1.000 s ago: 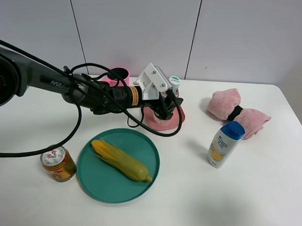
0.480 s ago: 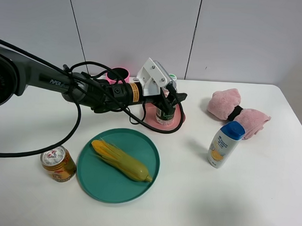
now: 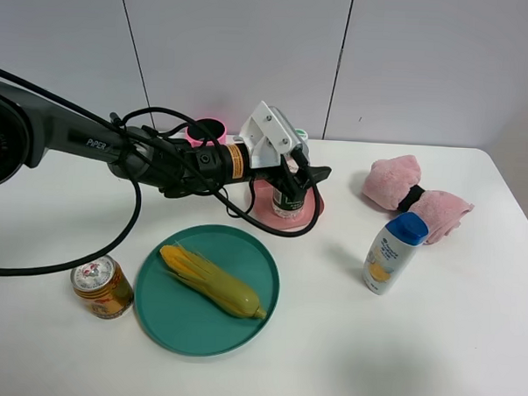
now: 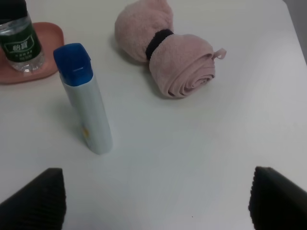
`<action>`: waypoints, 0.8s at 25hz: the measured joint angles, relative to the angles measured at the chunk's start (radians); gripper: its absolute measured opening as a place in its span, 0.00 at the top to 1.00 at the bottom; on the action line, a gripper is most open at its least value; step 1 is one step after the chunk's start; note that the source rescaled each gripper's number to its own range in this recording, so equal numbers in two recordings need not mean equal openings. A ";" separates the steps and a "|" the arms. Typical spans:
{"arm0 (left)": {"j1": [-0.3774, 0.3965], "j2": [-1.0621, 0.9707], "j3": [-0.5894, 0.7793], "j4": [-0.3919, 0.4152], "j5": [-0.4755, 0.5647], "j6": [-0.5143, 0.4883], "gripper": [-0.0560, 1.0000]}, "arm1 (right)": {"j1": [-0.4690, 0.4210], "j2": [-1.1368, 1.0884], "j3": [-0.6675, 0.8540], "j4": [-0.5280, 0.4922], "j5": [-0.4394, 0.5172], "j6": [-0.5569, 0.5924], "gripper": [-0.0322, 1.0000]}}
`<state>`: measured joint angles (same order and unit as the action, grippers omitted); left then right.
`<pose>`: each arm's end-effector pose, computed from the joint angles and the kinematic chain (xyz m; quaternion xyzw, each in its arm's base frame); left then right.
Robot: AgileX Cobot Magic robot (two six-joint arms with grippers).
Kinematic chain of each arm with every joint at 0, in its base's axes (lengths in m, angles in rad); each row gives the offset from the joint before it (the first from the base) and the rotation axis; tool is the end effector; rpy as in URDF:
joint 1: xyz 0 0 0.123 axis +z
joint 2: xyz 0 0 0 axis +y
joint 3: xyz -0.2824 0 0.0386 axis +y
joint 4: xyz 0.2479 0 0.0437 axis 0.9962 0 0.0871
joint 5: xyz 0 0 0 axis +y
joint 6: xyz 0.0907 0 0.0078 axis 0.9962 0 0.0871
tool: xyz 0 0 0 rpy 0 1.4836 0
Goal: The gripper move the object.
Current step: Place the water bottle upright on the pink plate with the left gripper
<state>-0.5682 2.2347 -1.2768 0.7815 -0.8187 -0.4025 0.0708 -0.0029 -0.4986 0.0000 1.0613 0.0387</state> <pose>0.3617 -0.2864 0.1267 0.4344 0.6368 -0.3169 0.5525 -0.0051 -0.0004 0.2767 -0.0137 0.8529 0.0286 0.5211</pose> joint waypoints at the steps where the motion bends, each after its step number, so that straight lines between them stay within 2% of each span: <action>1: 0.000 0.000 0.000 0.000 0.000 0.000 0.30 | 0.000 0.000 0.000 0.000 0.000 0.000 0.00; 4: 0.000 -0.004 0.000 0.001 0.001 0.000 0.24 | 0.000 0.000 0.000 0.000 0.000 0.000 0.00; 12: 0.017 -0.086 0.006 0.021 0.081 0.001 0.22 | 0.000 0.000 0.000 0.000 0.000 0.000 0.00; 17: 0.061 -0.200 0.089 0.030 0.142 0.001 0.22 | 0.000 0.000 0.000 0.000 0.000 0.000 0.00; 20: 0.103 -0.305 0.171 0.034 0.213 0.000 0.22 | 0.000 0.000 0.000 0.000 0.000 0.000 0.00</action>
<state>-0.4648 1.9296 -1.1054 0.8153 -0.6062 -0.4023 0.0708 -0.0029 -0.4986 0.0000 1.0613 0.0387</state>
